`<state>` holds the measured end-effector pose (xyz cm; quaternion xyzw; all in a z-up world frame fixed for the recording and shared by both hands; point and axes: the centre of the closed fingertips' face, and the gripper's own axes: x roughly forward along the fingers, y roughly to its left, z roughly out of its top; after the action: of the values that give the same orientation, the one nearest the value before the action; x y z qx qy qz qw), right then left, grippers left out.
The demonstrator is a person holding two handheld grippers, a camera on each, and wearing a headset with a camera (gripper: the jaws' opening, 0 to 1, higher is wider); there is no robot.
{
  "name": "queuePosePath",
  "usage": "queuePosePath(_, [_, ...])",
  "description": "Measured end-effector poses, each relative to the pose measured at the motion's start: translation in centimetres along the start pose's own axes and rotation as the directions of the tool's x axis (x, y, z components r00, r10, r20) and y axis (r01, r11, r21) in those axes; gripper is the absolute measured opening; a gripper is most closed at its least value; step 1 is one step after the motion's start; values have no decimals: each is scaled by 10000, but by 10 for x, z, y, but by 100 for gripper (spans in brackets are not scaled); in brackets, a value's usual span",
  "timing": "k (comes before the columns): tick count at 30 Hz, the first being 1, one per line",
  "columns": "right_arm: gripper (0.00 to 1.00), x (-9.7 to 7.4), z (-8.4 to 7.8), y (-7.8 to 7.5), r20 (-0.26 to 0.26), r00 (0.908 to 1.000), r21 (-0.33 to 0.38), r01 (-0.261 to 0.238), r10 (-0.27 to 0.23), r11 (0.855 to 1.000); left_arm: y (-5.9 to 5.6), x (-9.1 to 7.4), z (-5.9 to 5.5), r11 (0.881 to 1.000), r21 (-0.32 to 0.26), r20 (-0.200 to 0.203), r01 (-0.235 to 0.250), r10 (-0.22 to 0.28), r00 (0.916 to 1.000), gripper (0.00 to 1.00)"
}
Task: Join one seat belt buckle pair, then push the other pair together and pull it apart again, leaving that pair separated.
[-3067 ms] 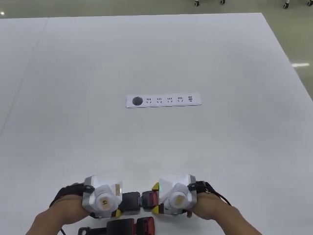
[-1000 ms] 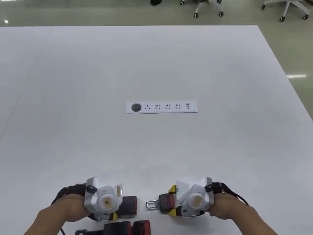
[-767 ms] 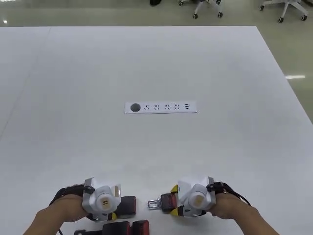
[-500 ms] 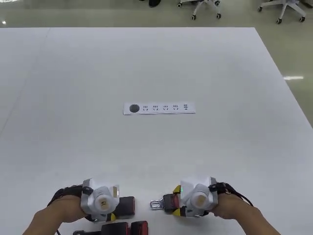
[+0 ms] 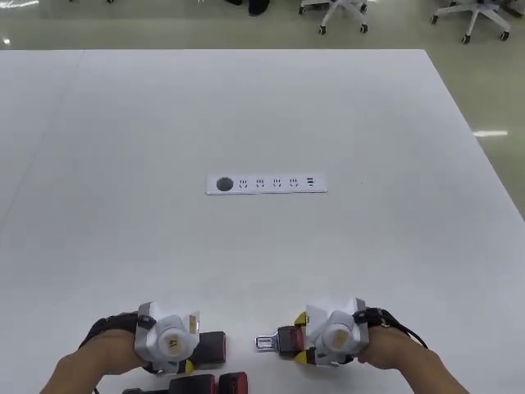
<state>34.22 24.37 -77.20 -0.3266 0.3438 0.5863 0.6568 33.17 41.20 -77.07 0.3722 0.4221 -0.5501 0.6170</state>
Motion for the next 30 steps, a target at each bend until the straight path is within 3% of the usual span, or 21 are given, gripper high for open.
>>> queuePosePath(11, [31, 2, -3, 4, -191, 9998, -197, -16, 13, 9998, 4, 2, -1, 9992, 281, 41, -276, 275, 9996, 38])
queuePosePath(15, [39, 0, -4, 3, -160, 9998, -245, 64, -68, 9997, 5, -1, -3, 9987, 301, 11, -403, 403, 9992, 39])
queuePosePath(22, [48, -5, -2, -2, 14, 9994, -64, 360, -360, 9993, 3, -5, -6, 9983, -100, 184, -566, 568, 9982, 42])
queuePosePath(30, [54, -15, -7, 0, 182, 9972, 400, 718, -725, 9966, 1, -22, -4, 9881, -1297, 790, -822, 929, 9925, 47])
